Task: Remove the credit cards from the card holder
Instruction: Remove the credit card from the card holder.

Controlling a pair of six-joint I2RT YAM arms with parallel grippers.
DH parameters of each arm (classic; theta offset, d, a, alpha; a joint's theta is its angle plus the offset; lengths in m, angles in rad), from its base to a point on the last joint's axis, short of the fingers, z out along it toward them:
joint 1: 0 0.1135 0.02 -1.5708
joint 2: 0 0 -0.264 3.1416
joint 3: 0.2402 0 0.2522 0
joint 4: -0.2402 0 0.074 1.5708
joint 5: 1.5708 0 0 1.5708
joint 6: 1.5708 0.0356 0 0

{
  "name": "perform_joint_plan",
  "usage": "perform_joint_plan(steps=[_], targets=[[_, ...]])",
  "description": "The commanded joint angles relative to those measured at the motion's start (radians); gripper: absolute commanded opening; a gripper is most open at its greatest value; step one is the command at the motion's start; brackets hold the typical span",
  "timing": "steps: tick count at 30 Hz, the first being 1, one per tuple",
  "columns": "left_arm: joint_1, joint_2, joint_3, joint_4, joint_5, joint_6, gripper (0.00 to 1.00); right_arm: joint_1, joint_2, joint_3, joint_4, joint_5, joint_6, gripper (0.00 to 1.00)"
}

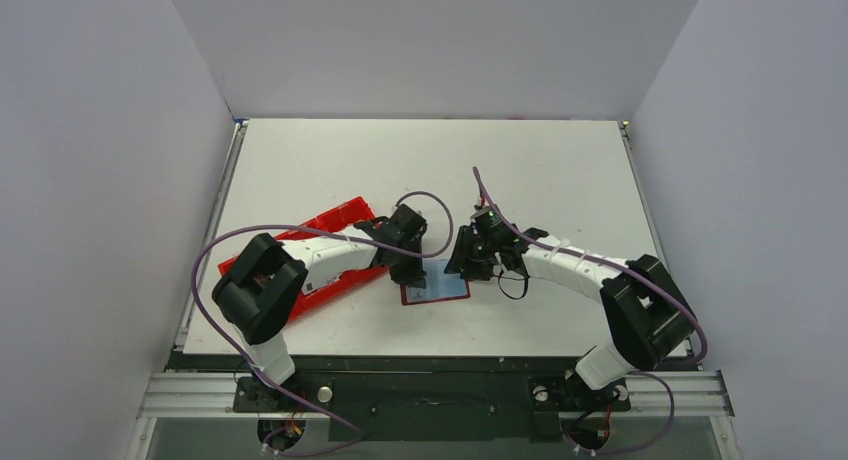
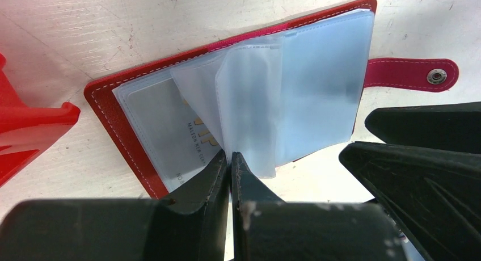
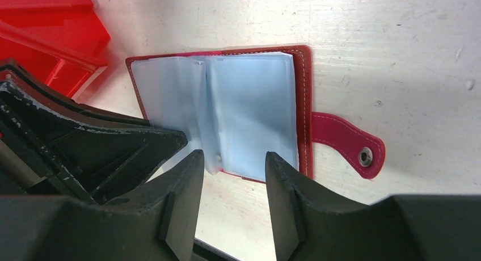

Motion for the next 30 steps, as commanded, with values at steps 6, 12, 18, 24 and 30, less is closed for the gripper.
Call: perform_joint_plan(steps=[6,12,18,24,30], targets=[[-0.016,-0.007,0.056,0.001,-0.002,0.013,0.02,-0.014,-0.078,0.017,-0.014,0.038,0.004,0.41],[-0.033,-0.011,0.090,0.009,0.004,0.022,0.08,-0.019,-0.108,0.015,-0.036,0.062,-0.001,0.41],[-0.041,0.021,0.135,0.020,0.017,0.028,0.17,-0.023,-0.133,0.010,-0.056,0.083,-0.003,0.41],[-0.053,0.053,0.184,0.023,0.021,0.035,0.30,-0.029,-0.165,0.011,-0.081,0.105,-0.003,0.41],[-0.061,0.084,0.219,0.018,0.031,0.048,0.42,-0.048,-0.208,-0.001,-0.102,0.140,0.002,0.40]])
